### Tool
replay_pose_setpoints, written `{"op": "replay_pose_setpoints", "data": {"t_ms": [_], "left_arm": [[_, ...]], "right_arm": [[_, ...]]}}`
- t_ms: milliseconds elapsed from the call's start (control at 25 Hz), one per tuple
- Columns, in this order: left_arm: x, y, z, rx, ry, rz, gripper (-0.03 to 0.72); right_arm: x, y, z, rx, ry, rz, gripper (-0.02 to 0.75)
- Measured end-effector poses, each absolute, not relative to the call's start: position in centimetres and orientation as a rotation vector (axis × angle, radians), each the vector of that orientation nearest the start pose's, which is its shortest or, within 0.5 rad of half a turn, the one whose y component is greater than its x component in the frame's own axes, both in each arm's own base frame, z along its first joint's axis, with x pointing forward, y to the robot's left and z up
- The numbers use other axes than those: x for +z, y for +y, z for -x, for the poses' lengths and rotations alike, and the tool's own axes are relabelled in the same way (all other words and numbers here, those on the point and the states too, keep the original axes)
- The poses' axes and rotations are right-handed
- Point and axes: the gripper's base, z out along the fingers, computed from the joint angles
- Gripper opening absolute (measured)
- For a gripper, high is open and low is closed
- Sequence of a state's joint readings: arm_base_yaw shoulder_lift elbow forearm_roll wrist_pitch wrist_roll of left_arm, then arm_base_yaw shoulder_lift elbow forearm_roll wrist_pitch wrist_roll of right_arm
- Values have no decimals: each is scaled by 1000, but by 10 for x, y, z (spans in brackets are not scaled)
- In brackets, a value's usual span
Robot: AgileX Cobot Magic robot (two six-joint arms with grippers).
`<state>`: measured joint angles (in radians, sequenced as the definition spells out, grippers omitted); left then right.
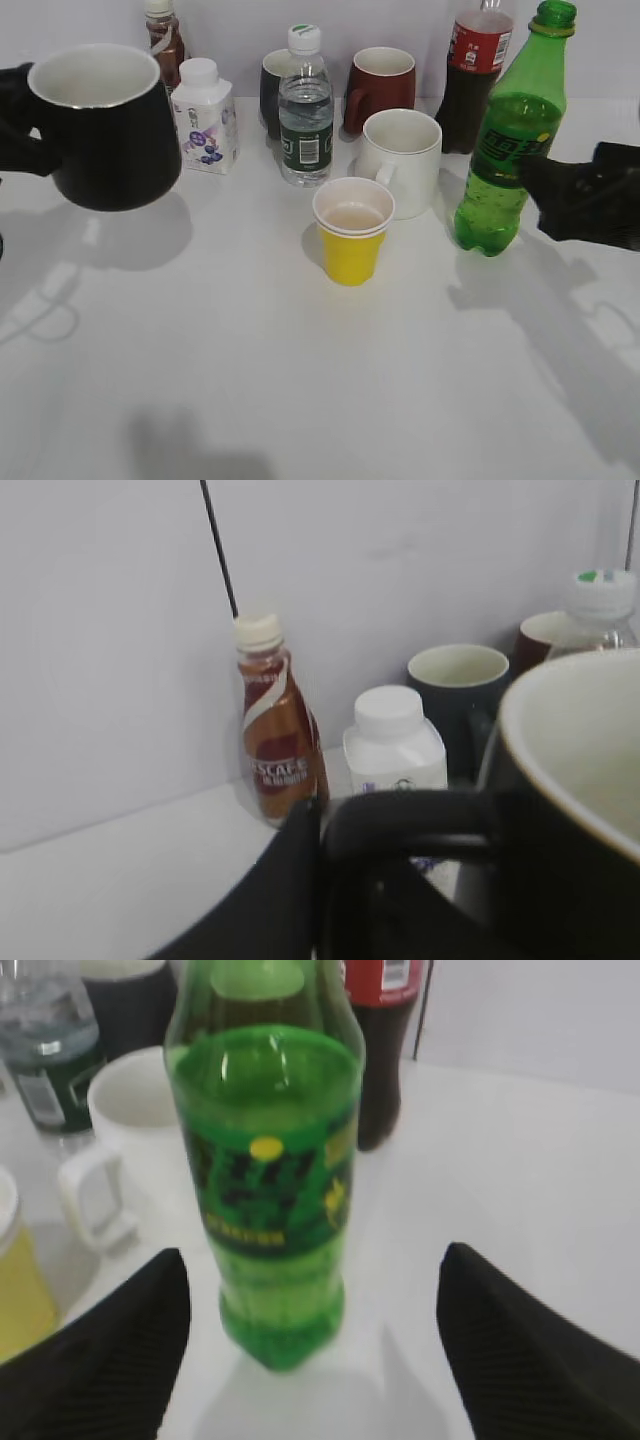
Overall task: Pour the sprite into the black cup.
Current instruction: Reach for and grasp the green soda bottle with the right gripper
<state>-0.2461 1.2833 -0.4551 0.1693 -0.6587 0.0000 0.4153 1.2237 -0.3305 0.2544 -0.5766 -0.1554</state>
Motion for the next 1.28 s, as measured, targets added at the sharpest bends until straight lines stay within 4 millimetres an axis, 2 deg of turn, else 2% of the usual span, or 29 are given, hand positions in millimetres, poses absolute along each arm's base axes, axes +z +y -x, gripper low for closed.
{"op": "replay_pose_setpoints", "data": {"t_ms": [360, 640, 720, 840, 880, 920, 1280], "left_arm": [[258, -68, -230, -172, 1545, -384, 43], [256, -69, -229, -163, 1566, -415, 43], [254, -70, -228, -155, 1578, -454, 43], [251, -72, -227, -162, 1608, -486, 43], [250, -74, -227, -169, 1618, -494, 43], [249, -75, -226, -177, 1625, -500, 43], [246, -100, -216, -251, 1624, -614, 43]], "right_arm": [[180, 92, -233, 245, 1840, 233, 599], [179, 108, -274, 249, 1813, 196, 599], [177, 111, -285, 242, 1813, 164, 577], [176, 112, -296, 213, 1802, 139, 482], [176, 113, -298, 203, 1800, 139, 429], [176, 112, -298, 196, 1800, 144, 410], [183, 111, -294, 190, 1827, 162, 410]]}}
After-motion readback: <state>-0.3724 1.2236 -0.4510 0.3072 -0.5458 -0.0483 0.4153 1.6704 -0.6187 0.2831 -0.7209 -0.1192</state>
